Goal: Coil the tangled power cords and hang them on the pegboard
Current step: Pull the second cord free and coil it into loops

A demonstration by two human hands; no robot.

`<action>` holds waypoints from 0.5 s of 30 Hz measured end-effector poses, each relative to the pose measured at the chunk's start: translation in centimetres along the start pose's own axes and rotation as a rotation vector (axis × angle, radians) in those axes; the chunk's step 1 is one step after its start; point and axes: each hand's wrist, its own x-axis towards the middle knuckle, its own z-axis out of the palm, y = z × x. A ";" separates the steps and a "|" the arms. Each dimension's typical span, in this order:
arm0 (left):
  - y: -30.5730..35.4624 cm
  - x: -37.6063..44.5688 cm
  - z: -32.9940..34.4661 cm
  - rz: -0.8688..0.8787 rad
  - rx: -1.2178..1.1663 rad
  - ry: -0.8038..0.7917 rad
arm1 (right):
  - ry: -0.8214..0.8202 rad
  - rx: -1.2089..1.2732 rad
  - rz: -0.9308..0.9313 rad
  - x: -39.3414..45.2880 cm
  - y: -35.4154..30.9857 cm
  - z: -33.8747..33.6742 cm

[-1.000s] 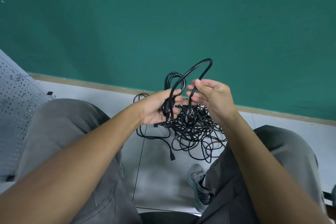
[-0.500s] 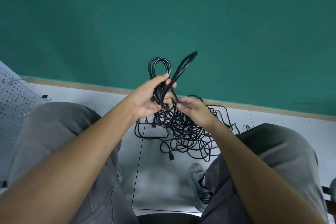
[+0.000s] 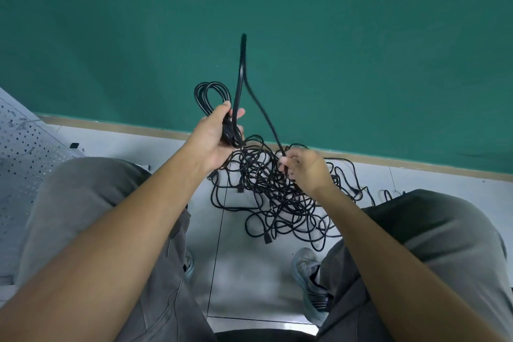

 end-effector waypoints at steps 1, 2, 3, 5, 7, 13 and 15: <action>-0.1 0.1 0.0 -0.012 0.006 0.006 | 0.013 0.113 0.001 -0.2 -0.8 -0.4; -0.3 0.0 0.0 -0.019 0.027 -0.005 | 0.024 0.233 0.001 -0.5 -1.8 -1.0; -0.6 -0.2 0.0 -0.026 0.063 -0.025 | 0.027 0.333 -0.008 -0.8 -2.5 -1.5; -1.0 -0.8 0.2 -0.058 0.139 -0.099 | 0.013 0.453 -0.056 -1.2 -3.7 -2.4; -1.5 -1.1 0.4 -0.100 0.194 -0.189 | 0.010 0.522 -0.109 -1.5 -4.5 -3.1; -2.9 -2.3 1.1 -0.213 0.276 -0.350 | 0.059 0.858 -0.131 -1.8 -5.8 -6.4; -3.1 -2.8 1.4 -0.225 0.317 -0.419 | 0.047 0.910 -0.100 -1.7 -5.1 -6.8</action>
